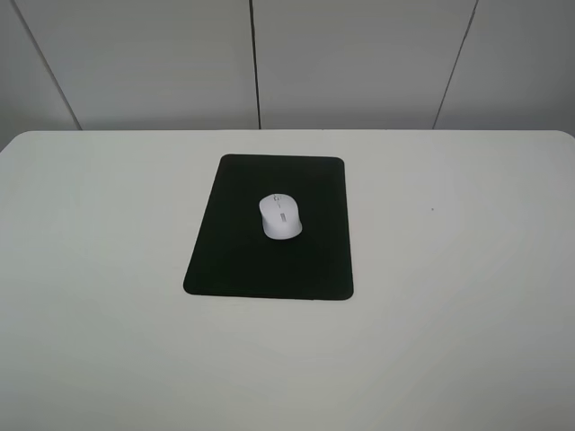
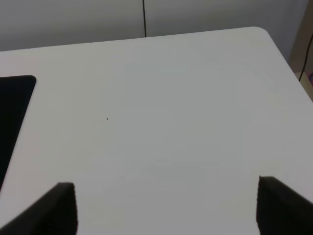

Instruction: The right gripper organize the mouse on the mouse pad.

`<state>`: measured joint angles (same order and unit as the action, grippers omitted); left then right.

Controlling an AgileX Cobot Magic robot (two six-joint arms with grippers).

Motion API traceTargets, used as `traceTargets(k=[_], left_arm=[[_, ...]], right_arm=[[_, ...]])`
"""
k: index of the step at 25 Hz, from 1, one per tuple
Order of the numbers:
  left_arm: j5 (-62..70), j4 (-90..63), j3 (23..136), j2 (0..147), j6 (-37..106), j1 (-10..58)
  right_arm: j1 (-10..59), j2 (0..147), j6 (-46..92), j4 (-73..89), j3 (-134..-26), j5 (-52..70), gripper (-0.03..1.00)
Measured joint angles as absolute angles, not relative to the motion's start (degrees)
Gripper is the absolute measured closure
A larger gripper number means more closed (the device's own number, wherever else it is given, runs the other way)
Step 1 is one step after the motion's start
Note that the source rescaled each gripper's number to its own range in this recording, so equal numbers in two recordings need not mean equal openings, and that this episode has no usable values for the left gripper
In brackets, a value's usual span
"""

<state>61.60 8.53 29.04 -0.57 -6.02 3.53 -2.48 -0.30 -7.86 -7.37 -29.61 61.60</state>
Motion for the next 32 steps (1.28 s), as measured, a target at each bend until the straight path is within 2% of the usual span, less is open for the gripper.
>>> traceTargets(k=[32], left_arm=[[61.60,8.58,29.04,-0.57,-6.02,3.53]], right_arm=[[-2.48,-0.30,-7.34,-7.32,-29.61,61.60,0.28]])
